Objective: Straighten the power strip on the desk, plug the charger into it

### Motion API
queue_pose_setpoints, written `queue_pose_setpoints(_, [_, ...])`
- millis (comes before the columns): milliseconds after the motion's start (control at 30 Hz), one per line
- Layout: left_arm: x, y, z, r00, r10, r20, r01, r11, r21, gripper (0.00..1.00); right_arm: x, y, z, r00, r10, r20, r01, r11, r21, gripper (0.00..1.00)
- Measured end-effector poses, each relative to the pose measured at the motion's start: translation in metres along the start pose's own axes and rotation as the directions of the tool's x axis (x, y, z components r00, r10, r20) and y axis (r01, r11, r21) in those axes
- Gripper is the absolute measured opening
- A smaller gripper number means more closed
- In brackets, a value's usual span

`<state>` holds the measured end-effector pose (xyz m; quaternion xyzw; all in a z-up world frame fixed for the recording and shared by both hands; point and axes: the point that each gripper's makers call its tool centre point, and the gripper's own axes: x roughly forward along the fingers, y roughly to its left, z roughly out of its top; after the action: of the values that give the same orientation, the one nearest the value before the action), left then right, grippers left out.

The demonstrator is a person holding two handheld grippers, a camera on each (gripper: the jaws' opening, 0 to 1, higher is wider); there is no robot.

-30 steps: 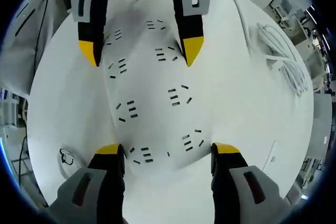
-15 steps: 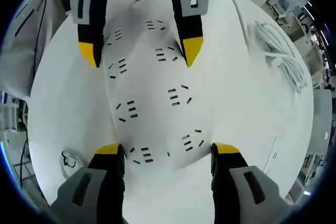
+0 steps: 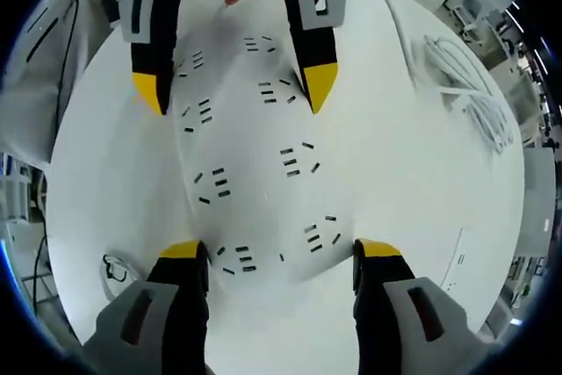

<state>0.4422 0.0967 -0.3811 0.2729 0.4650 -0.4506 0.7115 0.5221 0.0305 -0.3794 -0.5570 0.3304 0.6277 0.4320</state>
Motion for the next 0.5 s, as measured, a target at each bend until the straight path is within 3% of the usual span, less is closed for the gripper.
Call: queue_pose_setpoints(500, [0.0004,-0.0003,0.0006,1.000,-0.004,0.005,0.004,1.000,0.020,0.76,-0.0007,0.0036,-0.0002,1.000,-0.008,0.024,0.008,0.999,0.031,0.66])
